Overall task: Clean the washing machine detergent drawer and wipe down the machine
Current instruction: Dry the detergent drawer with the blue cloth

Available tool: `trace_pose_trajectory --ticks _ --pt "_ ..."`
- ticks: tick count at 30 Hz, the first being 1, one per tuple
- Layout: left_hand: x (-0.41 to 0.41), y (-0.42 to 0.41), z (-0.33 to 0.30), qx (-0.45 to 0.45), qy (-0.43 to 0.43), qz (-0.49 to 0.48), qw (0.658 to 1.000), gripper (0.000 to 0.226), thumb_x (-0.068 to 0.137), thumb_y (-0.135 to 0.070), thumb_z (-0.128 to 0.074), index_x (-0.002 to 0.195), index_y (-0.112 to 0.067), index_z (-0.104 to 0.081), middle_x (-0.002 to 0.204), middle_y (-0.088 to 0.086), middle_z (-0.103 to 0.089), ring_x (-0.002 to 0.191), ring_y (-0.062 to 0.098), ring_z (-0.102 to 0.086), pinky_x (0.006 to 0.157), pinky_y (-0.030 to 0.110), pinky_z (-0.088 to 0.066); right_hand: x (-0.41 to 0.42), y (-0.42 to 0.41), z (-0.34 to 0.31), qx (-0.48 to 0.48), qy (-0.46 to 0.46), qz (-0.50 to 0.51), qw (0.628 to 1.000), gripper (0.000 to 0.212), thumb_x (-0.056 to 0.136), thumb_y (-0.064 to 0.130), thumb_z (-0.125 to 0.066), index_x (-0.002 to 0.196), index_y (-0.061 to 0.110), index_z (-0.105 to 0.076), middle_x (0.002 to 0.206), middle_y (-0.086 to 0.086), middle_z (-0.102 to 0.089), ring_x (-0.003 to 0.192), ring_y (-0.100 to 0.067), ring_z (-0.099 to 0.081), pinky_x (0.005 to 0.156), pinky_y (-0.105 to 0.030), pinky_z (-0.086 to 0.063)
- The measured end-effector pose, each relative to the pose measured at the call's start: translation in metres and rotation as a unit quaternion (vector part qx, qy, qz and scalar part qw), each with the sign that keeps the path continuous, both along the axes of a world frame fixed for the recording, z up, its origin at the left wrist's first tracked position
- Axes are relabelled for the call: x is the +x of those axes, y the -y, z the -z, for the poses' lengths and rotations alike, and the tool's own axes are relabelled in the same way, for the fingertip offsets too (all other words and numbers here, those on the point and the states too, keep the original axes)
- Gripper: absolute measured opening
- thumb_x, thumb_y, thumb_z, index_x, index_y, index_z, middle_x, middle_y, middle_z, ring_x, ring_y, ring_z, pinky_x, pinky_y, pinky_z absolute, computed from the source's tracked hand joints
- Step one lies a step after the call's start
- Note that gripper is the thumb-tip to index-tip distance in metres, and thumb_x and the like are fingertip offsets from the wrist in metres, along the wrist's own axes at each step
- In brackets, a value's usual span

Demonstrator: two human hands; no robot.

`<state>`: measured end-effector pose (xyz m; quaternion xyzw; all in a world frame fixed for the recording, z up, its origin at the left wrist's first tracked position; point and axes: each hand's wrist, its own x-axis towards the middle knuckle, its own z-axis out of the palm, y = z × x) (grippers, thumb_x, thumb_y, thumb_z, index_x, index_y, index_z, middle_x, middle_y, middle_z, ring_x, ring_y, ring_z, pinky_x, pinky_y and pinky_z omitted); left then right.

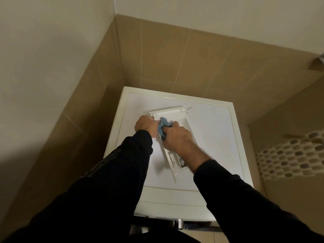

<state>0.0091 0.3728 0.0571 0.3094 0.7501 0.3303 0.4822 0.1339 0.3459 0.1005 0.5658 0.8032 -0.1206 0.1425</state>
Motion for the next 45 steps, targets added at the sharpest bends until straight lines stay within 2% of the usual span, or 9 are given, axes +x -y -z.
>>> trace_pose_trajectory --ticks 6,10,18,21,29,31,37,41,45 --pt "0.002 -0.006 0.010 -0.008 -0.029 0.026 0.999 0.018 0.086 -0.018 -0.066 0.102 -0.009 -0.062 0.094 0.016 -0.072 0.087 0.035 -0.070 0.082 0.046 -0.059 -0.020 -0.020 -0.032 -0.124 0.140 -0.029 0.982 0.039 0.084 0.027 -0.066 0.121 0.021 -0.054 0.097 0.001 -0.057 0.097 -0.023 -0.060 0.085 -0.036 -0.050" --pt "0.003 -0.008 0.014 -0.016 -0.036 0.021 0.999 0.037 0.082 -0.021 -0.068 0.117 -0.008 -0.063 0.093 0.018 -0.073 0.090 0.037 -0.070 0.084 0.044 -0.059 -0.037 -0.037 -0.044 -0.192 0.197 -0.063 0.959 0.033 0.077 0.018 -0.071 0.109 0.016 -0.063 0.086 -0.001 -0.060 0.079 -0.021 -0.061 0.074 -0.037 -0.050" --pt "0.006 -0.010 0.019 -0.012 -0.065 0.008 0.998 0.043 0.085 -0.018 -0.064 0.127 -0.011 -0.060 0.105 0.014 -0.072 0.095 0.034 -0.069 0.086 0.041 -0.058 -0.030 -0.030 -0.037 -0.218 0.186 -0.061 0.956 0.044 0.074 0.014 -0.073 0.106 0.017 -0.044 0.099 -0.007 -0.063 0.092 -0.026 -0.064 0.082 -0.038 -0.055" --pt "0.006 -0.011 0.021 -0.013 -0.071 0.006 0.997 0.037 0.087 -0.024 -0.063 0.121 -0.010 -0.061 0.104 0.016 -0.072 0.095 0.035 -0.069 0.085 0.043 -0.058 -0.020 -0.016 -0.028 -0.259 0.224 -0.062 0.937 0.031 0.071 0.015 -0.072 0.101 0.009 -0.065 0.103 -0.008 -0.066 0.091 -0.025 -0.066 0.086 -0.039 -0.055" --pt "0.006 -0.011 0.023 -0.015 -0.103 0.016 0.994 0.036 0.089 -0.029 -0.063 0.118 -0.008 -0.062 0.101 0.015 -0.072 0.093 0.033 -0.070 0.084 0.043 -0.059 -0.004 0.007 -0.030 -0.192 0.156 -0.046 0.968 0.014 0.067 0.009 -0.069 0.079 0.015 -0.064 0.079 0.000 -0.063 0.070 -0.018 -0.061 0.060 -0.028 -0.043" --pt "0.005 -0.012 0.025 -0.016 -0.112 0.025 0.993 0.036 0.088 -0.030 -0.062 0.118 -0.008 -0.063 0.100 0.014 -0.072 0.092 0.033 -0.070 0.083 0.042 -0.059 0.005 0.021 -0.025 -0.138 0.114 -0.043 0.983 0.016 0.074 0.013 -0.064 0.090 0.016 -0.064 0.077 0.003 -0.058 0.071 -0.017 -0.057 0.063 -0.030 -0.044" --pt "0.005 -0.012 0.025 -0.014 -0.124 0.038 0.992 0.035 0.087 -0.029 -0.059 0.116 -0.009 -0.065 0.100 0.012 -0.073 0.090 0.032 -0.071 0.083 0.041 -0.059 0.046 0.073 0.002 -0.053 0.006 -0.022 0.998 0.044 0.097 0.035 -0.049 0.140 0.026 -0.045 0.120 -0.006 -0.062 0.100 -0.027 -0.065 0.084 -0.038 -0.053" --pt "0.006 -0.012 0.024 -0.014 -0.125 0.050 0.991 0.034 0.087 -0.028 -0.059 0.114 -0.010 -0.066 0.099 0.011 -0.074 0.088 0.031 -0.072 0.082 0.041 -0.060 0.066 0.100 -0.003 -0.034 -0.044 -0.036 0.998 0.051 0.098 0.035 -0.046 0.148 0.031 -0.035 0.124 -0.006 -0.060 0.100 -0.027 -0.065 0.081 -0.036 -0.052" --pt "0.009 -0.010 0.024 0.000 -0.123 0.040 0.992 0.030 0.087 -0.026 -0.060 0.110 -0.009 -0.068 0.095 0.012 -0.074 0.087 0.031 -0.071 0.080 0.041 -0.060 0.075 0.104 -0.017 -0.062 -0.016 -0.045 0.997 0.043 0.096 0.037 -0.050 0.138 0.034 -0.047 0.120 -0.004 -0.061 0.100 -0.025 -0.063 0.078 -0.032 -0.049"
